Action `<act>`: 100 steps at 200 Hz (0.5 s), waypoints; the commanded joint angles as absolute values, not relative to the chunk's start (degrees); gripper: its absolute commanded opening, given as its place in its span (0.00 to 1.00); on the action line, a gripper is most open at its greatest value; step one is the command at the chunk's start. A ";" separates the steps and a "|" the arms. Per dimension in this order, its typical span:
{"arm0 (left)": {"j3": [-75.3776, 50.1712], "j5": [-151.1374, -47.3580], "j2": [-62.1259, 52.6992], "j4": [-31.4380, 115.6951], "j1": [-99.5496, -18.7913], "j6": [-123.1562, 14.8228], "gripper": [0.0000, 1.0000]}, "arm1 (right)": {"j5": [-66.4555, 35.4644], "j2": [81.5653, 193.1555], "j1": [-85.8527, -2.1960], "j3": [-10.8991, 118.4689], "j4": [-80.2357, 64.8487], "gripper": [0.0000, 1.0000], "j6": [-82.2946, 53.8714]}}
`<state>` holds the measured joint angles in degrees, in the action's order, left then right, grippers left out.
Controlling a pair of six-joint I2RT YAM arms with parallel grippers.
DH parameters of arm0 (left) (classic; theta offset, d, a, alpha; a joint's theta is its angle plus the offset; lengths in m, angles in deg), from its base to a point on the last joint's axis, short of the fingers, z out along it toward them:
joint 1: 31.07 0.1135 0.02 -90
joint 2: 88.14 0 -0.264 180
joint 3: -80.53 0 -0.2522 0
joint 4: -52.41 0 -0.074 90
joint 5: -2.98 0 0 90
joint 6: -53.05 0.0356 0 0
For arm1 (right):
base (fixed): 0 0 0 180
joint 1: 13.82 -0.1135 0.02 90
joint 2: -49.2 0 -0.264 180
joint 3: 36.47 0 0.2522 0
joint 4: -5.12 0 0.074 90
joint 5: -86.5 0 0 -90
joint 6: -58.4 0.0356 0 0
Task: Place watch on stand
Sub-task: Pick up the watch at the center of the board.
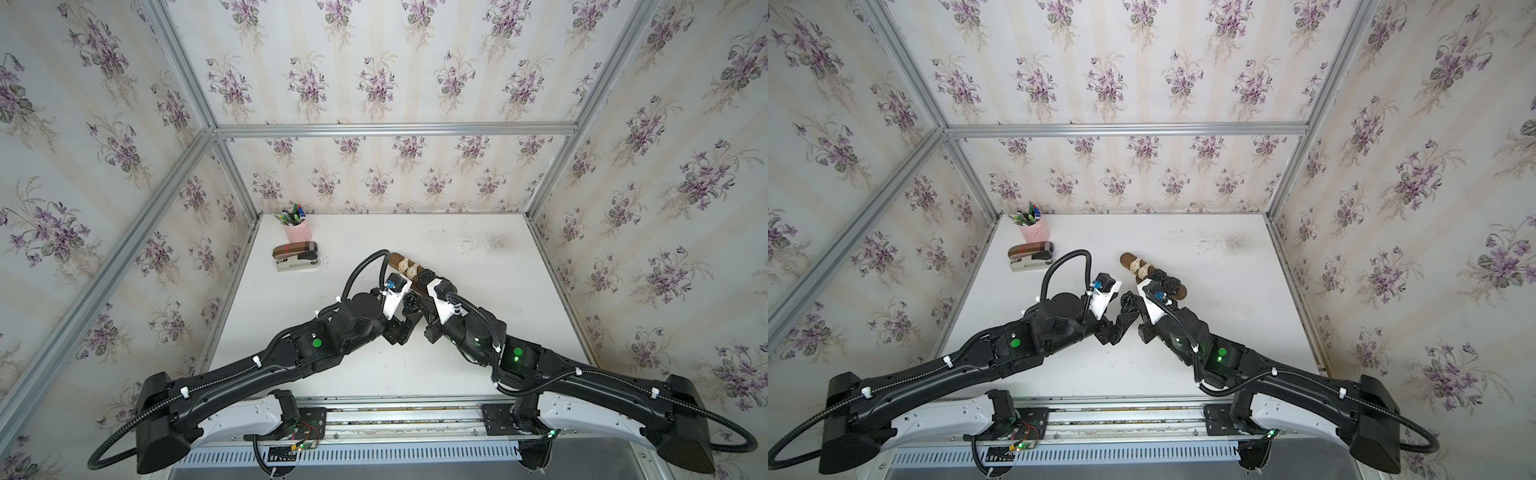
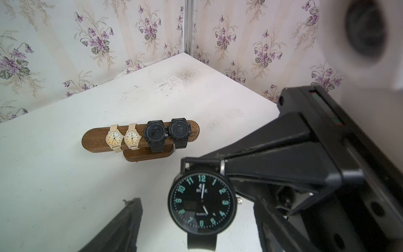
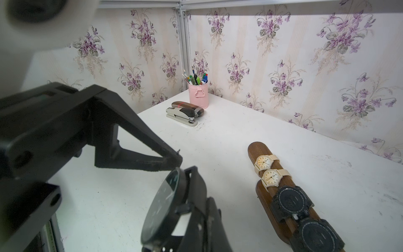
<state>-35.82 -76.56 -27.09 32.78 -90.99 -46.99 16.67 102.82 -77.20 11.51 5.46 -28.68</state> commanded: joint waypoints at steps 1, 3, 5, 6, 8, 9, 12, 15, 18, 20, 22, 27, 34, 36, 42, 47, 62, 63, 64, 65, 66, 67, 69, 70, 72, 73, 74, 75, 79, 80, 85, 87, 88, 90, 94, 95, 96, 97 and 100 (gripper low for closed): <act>-34.70 -76.16 -26.97 32.96 -90.85 -47.73 0.79 | 17.09 103.04 -77.54 11.75 7.17 0.00 -30.50; -34.70 -76.24 -26.97 32.92 -90.84 -47.82 0.79 | 17.08 103.06 -77.61 11.75 7.13 0.00 -30.53; -34.72 -76.33 -26.97 32.95 -90.84 -47.88 0.79 | 17.07 103.07 -77.63 11.70 7.14 0.00 -30.58; -34.73 -76.35 -26.97 32.94 -90.79 -47.91 0.79 | 17.07 103.07 -77.63 11.73 7.12 0.00 -30.61; -34.73 -76.49 -27.04 33.00 -90.72 -47.99 0.79 | 17.07 103.07 -77.59 11.72 7.23 0.00 -30.62; -34.73 -76.57 -27.05 33.01 -90.69 -48.05 0.79 | 17.03 103.07 -77.61 11.69 7.25 0.00 -30.63; -34.81 -76.89 -27.06 33.10 -90.57 -48.15 0.78 | 16.98 103.07 -77.70 11.65 7.31 0.00 -30.71; -34.74 -77.28 -27.06 33.11 -90.40 -48.27 0.78 | 16.98 103.07 -77.83 11.59 7.35 0.00 -30.72; -34.67 -77.67 -27.01 33.11 -90.33 -48.36 0.77 | 16.90 103.05 -77.81 11.63 7.35 0.00 -30.72; -34.71 -77.83 -26.98 33.09 -90.25 -48.41 0.77 | 16.85 103.00 -77.81 11.59 7.42 0.00 -30.76; -34.66 -78.04 -27.00 32.97 -90.16 -48.49 0.76 | 16.82 103.01 -77.83 11.53 7.39 0.00 -30.79; -34.57 -78.34 -26.93 32.78 -90.07 -48.68 0.75 | 16.69 102.97 -77.87 11.55 7.45 0.00 -30.87; -34.38 -78.64 -26.84 32.44 -89.77 -48.80 0.74 | 16.56 102.80 -77.95 11.48 7.69 0.00 -30.89; -34.31 -78.68 -26.81 32.37 -89.71 -48.81 0.73 | 16.48 102.76 -77.97 11.48 7.77 0.00 -30.87; -34.11 -78.96 -26.71 32.01 -89.55 -48.81 0.73 | 16.32 102.66 -78.00 11.41 7.82 0.00 -30.97; -34.04 -79.17 -26.71 31.76 -89.42 -48.83 0.72 | 16.28 102.59 -78.05 11.40 8.01 0.00 -30.98; -34.00 -79.94 -26.71 31.61 -88.84 -49.24 0.70 | 16.10 102.61 -78.15 11.40 7.96 0.00 -31.07; -34.02 -80.01 -26.71 31.57 -88.83 -49.29 0.70 | 16.10 102.58 -78.15 11.40 7.96 0.00 -31.07; -34.02 -80.04 -26.71 31.55 -88.78 -49.31 0.70 | 16.10 102.56 -78.16 11.40 7.97 0.00 -31.07; -34.03 -80.10 -26.71 31.58 -88.75 -49.33 0.70 | 16.10 102.60 -78.20 11.44 7.97 0.00 -31.07; -33.98 -80.18 -26.71 31.64 -88.70 -49.29 0.70 | 16.10 102.62 -78.22 11.42 7.97 0.00 -31.07; -34.01 -80.21 -26.66 31.59 -88.67 -49.40 0.69 | 16.10 102.58 -78.19 11.45 7.97 0.00 -31.07; -33.98 -80.35 -26.67 31.52 -88.60 -49.40 0.69 | 16.10 102.60 -78.21 11.48 7.99 0.00 -31.07; -34.00 -80.43 -26.65 31.52 -88.58 -49.41 0.69 | 16.10 102.57 -78.23 11.48 7.98 0.00 -31.07; -33.96 -80.60 -26.63 31.46 -88.49 -49.42 0.68 | 16.10 102.60 -78.24 11.48 7.99 0.00 -31.07; -33.95 -80.65 -26.62 31.41 -88.48 -49.43 0.68 | 16.10 102.61 -78.24 11.44 8.02 0.00 -31.07; -33.94 -80.71 -26.62 31.38 -88.47 -49.43 0.68 | 16.02 102.58 -78.29 11.42 8.04 0.00 -31.07; -33.94 -80.79 -26.62 31.37 -88.42 -49.43 0.68 | 16.02 102.61 -78.27 11.41 8.05 0.00 -31.07; -33.94 -81.00 -26.58 31.33 -88.37 -49.43 0.66 | 16.02 102.65 -78.32 11.35 8.05 0.00 -31.07; -33.94 -81.02 -26.55 31.30 -88.33 -49.43 0.66 | 16.02 102.64 -78.33 11.42 8.05 0.00 -31.07; -33.83 -81.33 -26.53 31.17 -88.22 -49.50 0.65 | 16.05 102.70 -78.33 11.48 8.04 0.00 -31.07; -33.85 -81.40 -26.47 31.15 -88.16 -49.53 0.64 | 16.09 102.74 -78.33 11.48 8.03 0.00 -31.07; -33.81 -81.44 -26.45 31.12 -88.14 -49.48 0.64 | 16.10 102.77 -78.33 11.48 8.04 0.00 -31.07; -33.84 -81.65 -26.45 31.14 -88.07 -49.55 0.63 | 16.10 102.73 -78.31 11.48 8.05 0.00 -31.07; -33.85 -81.93 -26.37 31.17 -88.03 -49.56 0.62 | 16.10 102.83 -78.33 11.48 8.05 0.00 -31.07; -33.85 -82.01 -26.36 31.17 -87.98 -49.58 0.62 | 16.10 102.82 -78.38 11.48 8.05 0.00 -31.07; -33.85 -82.10 -26.36 31.13 -87.92 -49.55 0.62 | 16.10 102.86 -78.40 11.48 8.05 0.00 -31.07; -33.85 -82.19 -26.31 31.15 -87.93 -49.53 0.62 | 16.10 102.88 -78.41 11.48 8.10 0.00 -31.07; -33.78 -82.40 -26.27 31.15 -87.87 -49.57 0.61 | 16.10 102.83 -78.37 11.48 8.09 0.00 -31.07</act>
<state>-34.33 -80.19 -26.54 31.14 -88.33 -49.11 16.51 102.80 -78.20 11.34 5.70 -30.10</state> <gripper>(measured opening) 0.628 0.049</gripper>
